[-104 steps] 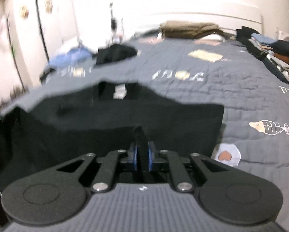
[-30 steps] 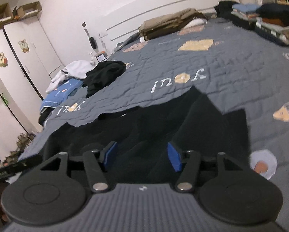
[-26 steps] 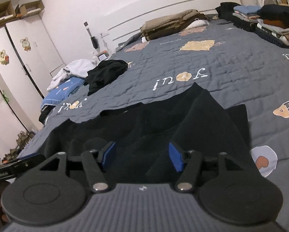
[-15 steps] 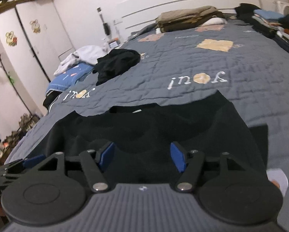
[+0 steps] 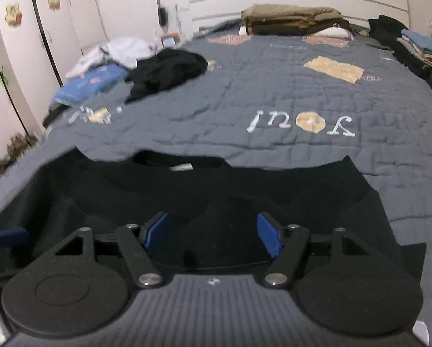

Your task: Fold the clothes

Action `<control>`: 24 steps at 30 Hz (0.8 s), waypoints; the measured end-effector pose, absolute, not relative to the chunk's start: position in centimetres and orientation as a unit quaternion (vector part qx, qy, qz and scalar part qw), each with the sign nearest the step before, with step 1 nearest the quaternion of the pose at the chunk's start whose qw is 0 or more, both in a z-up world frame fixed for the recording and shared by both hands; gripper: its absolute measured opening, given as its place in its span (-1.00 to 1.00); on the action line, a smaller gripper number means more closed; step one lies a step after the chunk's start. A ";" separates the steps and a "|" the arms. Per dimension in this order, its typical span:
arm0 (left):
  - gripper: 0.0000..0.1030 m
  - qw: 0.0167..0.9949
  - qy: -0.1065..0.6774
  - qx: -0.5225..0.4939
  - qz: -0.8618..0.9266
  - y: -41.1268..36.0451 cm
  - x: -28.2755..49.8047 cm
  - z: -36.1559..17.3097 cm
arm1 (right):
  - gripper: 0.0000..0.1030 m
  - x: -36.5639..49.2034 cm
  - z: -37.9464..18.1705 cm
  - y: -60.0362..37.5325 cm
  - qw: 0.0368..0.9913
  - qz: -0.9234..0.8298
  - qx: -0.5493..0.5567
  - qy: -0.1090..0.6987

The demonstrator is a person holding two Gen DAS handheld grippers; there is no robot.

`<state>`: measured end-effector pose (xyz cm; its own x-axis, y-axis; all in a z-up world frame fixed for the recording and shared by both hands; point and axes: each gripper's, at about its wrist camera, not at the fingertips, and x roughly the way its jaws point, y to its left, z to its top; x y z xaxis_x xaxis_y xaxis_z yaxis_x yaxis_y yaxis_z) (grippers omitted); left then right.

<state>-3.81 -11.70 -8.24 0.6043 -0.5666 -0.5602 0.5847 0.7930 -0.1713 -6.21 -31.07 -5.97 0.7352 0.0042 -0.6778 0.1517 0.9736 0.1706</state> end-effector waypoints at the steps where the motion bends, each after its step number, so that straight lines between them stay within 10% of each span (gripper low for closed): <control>1: 0.74 0.895 0.307 0.016 -0.322 -11.8 -3.8 -8.3 | 0.31 -5.9 -6.4 -31.2 0.923 -0.040 0.108 0.366; 24: 0.64 0.846 0.405 0.113 -0.328 -17.6 8.4 -10.5 | 0.35 -4.4 -9.3 -31.8 0.917 -0.036 0.124 0.377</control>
<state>8.36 -17.59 -10.51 0.4575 -0.4629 -0.7592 0.6459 0.7598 -0.0740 -4.35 -31.76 -9.33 0.7130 0.0283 -0.7006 0.1595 0.9664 0.2014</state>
